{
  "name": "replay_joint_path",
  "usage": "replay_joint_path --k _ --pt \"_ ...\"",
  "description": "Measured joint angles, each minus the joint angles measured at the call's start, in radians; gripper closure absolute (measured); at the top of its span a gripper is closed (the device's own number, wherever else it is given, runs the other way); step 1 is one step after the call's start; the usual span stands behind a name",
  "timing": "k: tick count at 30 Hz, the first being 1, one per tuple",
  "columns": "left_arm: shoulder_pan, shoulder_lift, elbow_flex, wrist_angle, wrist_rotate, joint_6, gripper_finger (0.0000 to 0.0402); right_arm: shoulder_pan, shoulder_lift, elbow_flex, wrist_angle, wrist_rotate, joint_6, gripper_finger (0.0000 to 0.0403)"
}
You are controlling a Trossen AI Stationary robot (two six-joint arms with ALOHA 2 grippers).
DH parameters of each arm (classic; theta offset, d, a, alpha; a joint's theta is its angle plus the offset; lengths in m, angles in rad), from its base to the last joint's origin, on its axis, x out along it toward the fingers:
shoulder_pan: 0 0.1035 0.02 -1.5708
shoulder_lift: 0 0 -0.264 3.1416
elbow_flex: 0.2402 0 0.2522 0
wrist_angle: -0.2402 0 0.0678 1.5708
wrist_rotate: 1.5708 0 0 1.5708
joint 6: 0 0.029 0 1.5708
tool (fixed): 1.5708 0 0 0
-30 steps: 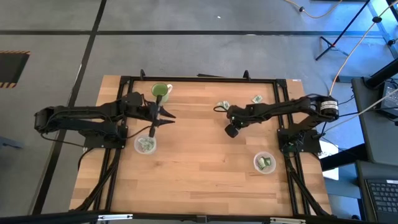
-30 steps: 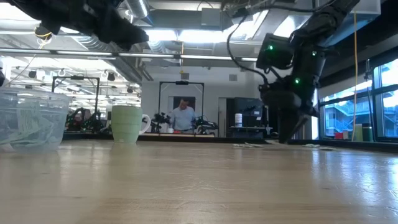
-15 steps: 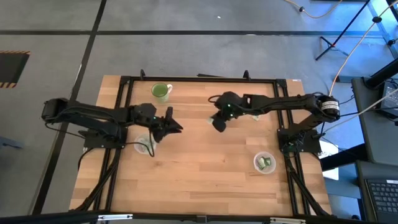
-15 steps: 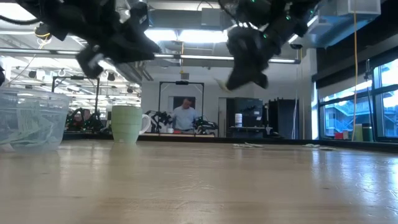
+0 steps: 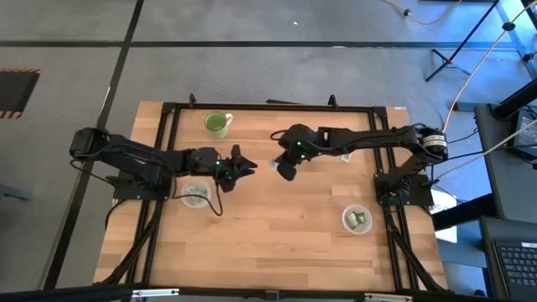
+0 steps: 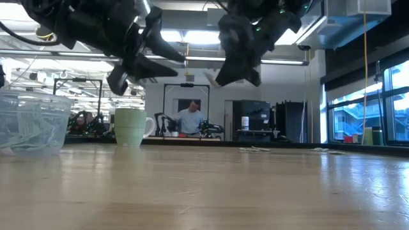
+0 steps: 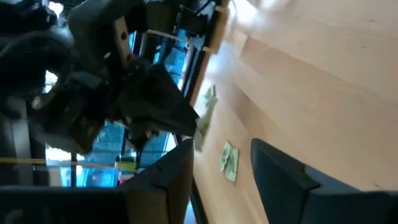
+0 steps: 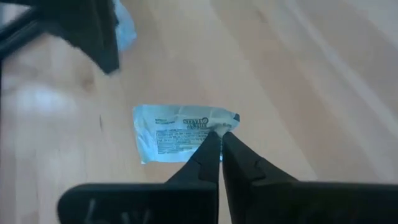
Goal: Pick and place items into bin
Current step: Put the stevia packet into the left transparent bin
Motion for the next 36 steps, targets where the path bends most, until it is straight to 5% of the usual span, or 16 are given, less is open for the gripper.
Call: replay_joint_path --k 23,36 --pt "-0.006 0.045 0.000 0.012 0.007 0.086 0.0257 0.029 0.202 0.209 0.000 -0.125 -0.067 0.0396" --pt "-0.007 0.045 0.000 0.007 0.047 0.086 0.0363 0.029 0.203 0.209 -0.002 -0.127 -0.086 0.0396"
